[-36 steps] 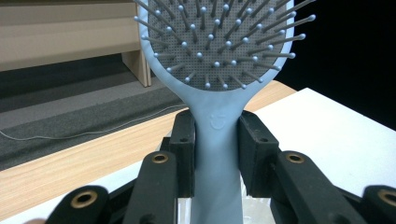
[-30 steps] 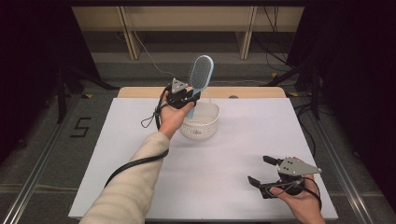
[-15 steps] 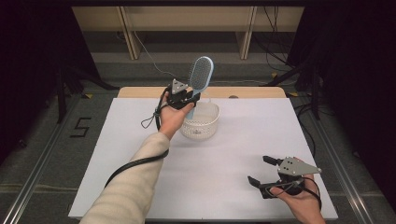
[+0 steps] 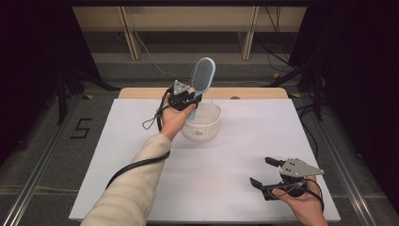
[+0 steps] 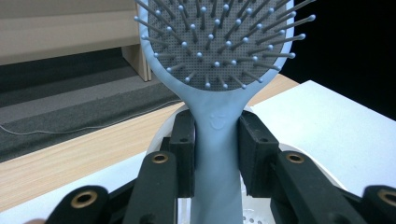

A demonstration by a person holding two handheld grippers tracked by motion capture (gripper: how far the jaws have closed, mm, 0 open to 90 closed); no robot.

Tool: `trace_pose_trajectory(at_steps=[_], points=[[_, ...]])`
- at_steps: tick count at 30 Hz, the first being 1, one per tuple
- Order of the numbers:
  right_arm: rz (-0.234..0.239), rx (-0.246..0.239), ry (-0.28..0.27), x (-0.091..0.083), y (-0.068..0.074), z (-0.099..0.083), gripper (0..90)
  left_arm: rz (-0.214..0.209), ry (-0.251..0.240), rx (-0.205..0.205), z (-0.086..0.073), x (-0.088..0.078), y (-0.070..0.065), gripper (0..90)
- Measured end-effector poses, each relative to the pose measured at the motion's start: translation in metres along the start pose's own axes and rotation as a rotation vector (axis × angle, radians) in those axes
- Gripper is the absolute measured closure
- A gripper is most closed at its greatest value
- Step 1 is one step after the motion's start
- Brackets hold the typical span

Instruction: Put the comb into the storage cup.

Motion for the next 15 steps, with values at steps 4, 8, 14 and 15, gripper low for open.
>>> trace_pose_trajectory(at_steps=[4, 8, 14, 15], points=[[0.0, 0.0, 0.0, 0.0, 0.0, 0.0, 10.3, -0.002, 0.003, 0.002, -0.0007, 0.0009, 0.0003, 69.5], [0.0, 0.001, -0.002, -0.0002, -0.0001, 0.0001, 10.3, 0.001, 0.004, -0.001, -0.0014, 0.0013, 0.0005, 69.4], [0.0, 0.001, -0.001, -0.0001, -0.0001, 0.0001, 10.4, 0.002, 0.012, -0.001, -0.0029, 0.0021, 0.0012, 69.4], [0.0, 0.001, -0.001, -0.0001, -0.0001, 0.0001, 10.4, 0.001, 0.013, -0.002, -0.0033, 0.0023, 0.0011, 69.4]])
Point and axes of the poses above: each handheld gripper's, and its own axes: x roughly forward along the jaws, z roughly out of its top, y roughly to its left, the point moved 5 cm from there along x, roughly forward along the jaws, and after that the axes turned 3 degrees about y, right-handed, at the moved point
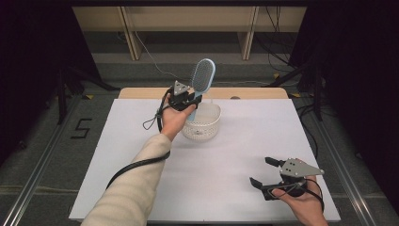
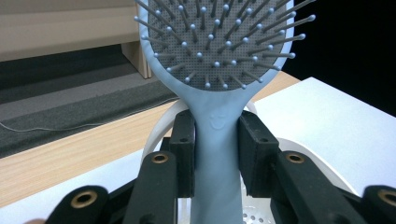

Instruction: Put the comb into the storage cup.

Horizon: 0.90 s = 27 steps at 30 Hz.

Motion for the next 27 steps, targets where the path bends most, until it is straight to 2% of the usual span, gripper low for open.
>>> trace_pose_trajectory(at_steps=[27], points=[[0.001, 0.0, 0.0, 0.0002, 0.0002, 0.0, 10.4, 0.001, 0.007, 0.004, -0.0016, 0.0027, -0.001, 69.4]])
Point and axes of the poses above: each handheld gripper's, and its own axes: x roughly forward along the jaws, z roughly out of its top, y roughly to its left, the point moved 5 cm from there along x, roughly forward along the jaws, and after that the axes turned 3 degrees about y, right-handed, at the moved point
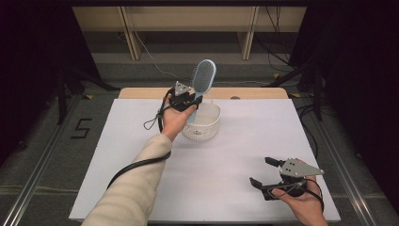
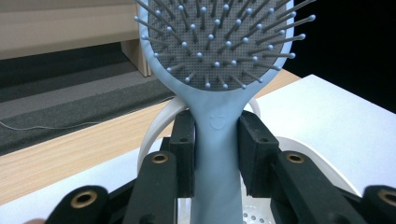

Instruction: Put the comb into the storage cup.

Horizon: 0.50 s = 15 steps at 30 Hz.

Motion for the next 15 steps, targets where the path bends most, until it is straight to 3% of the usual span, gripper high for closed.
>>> trace_pose_trajectory(at_steps=[15], points=[[0.0, -0.002, 0.002, 0.0002, 0.0, -0.0002, 10.4, 0.007, 0.002, 0.005, -0.0028, 0.0011, 0.0007, 69.2]])
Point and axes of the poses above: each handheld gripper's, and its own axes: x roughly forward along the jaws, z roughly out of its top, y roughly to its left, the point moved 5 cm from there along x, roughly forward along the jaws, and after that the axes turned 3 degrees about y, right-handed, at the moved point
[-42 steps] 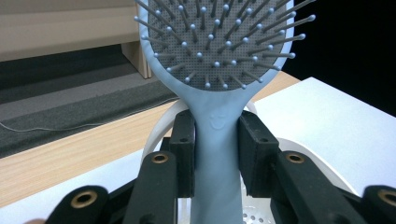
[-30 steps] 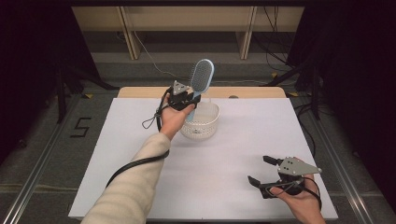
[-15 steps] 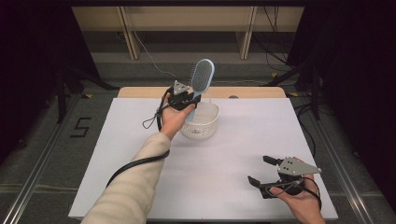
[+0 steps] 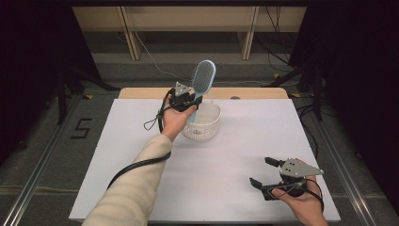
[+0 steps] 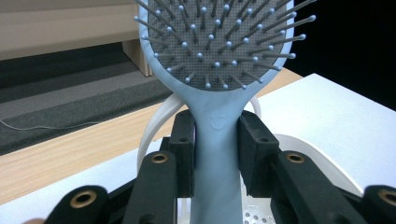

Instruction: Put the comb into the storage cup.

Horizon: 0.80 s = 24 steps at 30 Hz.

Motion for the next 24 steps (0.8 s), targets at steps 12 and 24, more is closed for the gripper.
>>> trace_pose_trajectory(at_steps=[12, 24], points=[[-0.001, 0.0, 0.001, 0.0, 0.0, 0.0, 10.4, 0.007, 0.011, 0.008, -0.007, 0.0, 0.001, 69.2], [-0.001, -0.001, 0.001, 0.0, 0.0, 0.0, 10.4, 0.012, 0.028, 0.026, -0.017, 0.0, 0.0, 68.9]])
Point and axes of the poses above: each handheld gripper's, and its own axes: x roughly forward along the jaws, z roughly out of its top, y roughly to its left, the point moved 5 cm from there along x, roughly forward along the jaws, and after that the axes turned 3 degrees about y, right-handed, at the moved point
